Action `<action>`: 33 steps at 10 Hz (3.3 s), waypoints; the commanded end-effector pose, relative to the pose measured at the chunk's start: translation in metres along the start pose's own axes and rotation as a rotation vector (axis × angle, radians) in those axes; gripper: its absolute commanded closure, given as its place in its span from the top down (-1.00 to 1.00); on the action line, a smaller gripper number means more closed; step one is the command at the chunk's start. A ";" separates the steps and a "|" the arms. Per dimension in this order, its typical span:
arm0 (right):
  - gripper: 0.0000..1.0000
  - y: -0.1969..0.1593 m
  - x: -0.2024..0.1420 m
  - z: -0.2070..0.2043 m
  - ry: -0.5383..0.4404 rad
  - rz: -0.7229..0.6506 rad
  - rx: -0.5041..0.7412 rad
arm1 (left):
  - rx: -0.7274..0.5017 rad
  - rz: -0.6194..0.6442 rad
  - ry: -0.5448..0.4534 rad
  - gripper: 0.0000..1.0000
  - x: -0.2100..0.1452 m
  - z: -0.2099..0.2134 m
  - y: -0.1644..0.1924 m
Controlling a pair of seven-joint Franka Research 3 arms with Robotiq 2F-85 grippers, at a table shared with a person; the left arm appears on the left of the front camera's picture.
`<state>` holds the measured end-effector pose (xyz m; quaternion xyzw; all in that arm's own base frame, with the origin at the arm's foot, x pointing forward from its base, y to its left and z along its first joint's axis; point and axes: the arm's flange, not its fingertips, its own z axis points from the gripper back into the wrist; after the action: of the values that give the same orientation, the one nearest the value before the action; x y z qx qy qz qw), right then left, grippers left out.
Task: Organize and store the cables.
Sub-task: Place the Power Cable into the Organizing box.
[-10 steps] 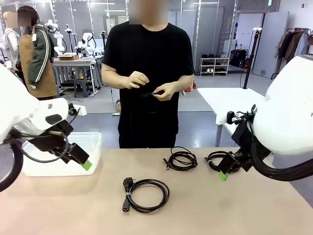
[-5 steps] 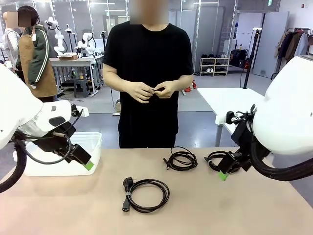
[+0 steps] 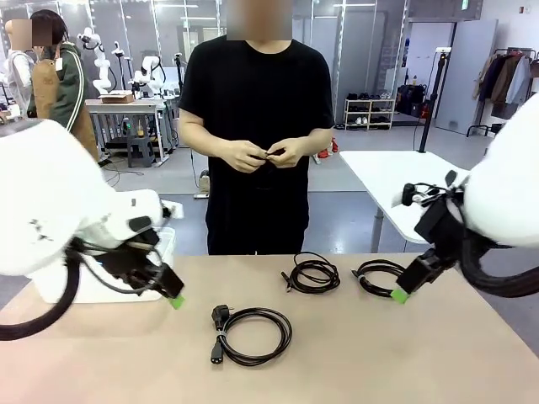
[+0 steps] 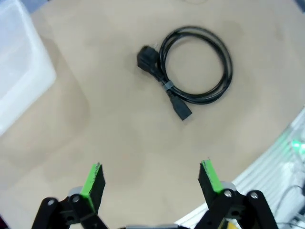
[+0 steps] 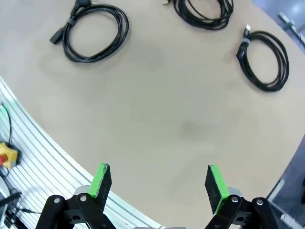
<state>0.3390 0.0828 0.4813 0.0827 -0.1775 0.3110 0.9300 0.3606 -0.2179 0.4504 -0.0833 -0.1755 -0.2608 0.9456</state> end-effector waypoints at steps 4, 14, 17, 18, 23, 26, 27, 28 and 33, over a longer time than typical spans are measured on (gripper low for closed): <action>1.00 -0.038 -0.113 -0.020 -0.148 0.165 0.149 | 0.171 0.154 0.151 1.00 0.066 -0.081 -0.060; 1.00 -0.104 -0.071 0.015 -0.171 0.292 0.154 | 0.239 0.359 0.184 1.00 0.080 -0.172 -0.068; 1.00 -0.104 -0.071 0.015 -0.171 0.292 0.154 | 0.219 0.431 0.175 1.00 0.079 -0.188 -0.059; 1.00 -0.104 -0.071 0.015 -0.171 0.292 0.154 | 0.211 0.455 0.175 1.00 0.079 -0.191 -0.055; 1.00 -0.104 -0.071 0.015 -0.171 0.292 0.154 | 0.228 0.494 0.152 -1.00 0.077 -0.198 -0.049; 1.00 -0.104 -0.071 0.015 -0.171 0.292 0.154 | 0.238 0.492 0.142 -0.92 0.077 -0.196 -0.049; 1.00 -0.104 -0.071 0.015 -0.171 0.292 0.154 | 0.231 0.496 0.147 -1.00 0.075 -0.195 -0.049; 1.00 -0.104 -0.071 0.015 -0.171 0.292 0.154 | 0.216 0.501 0.139 -1.00 0.075 -0.185 -0.049; 1.00 -0.104 -0.071 0.015 -0.171 0.292 0.154 | 0.106 0.381 0.066 -1.00 0.079 -0.083 -0.026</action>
<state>0.3444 -0.0418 0.4639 0.1492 -0.2400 0.4447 0.8499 0.4400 -0.3184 0.3911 -0.0382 -0.1436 -0.0401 0.9881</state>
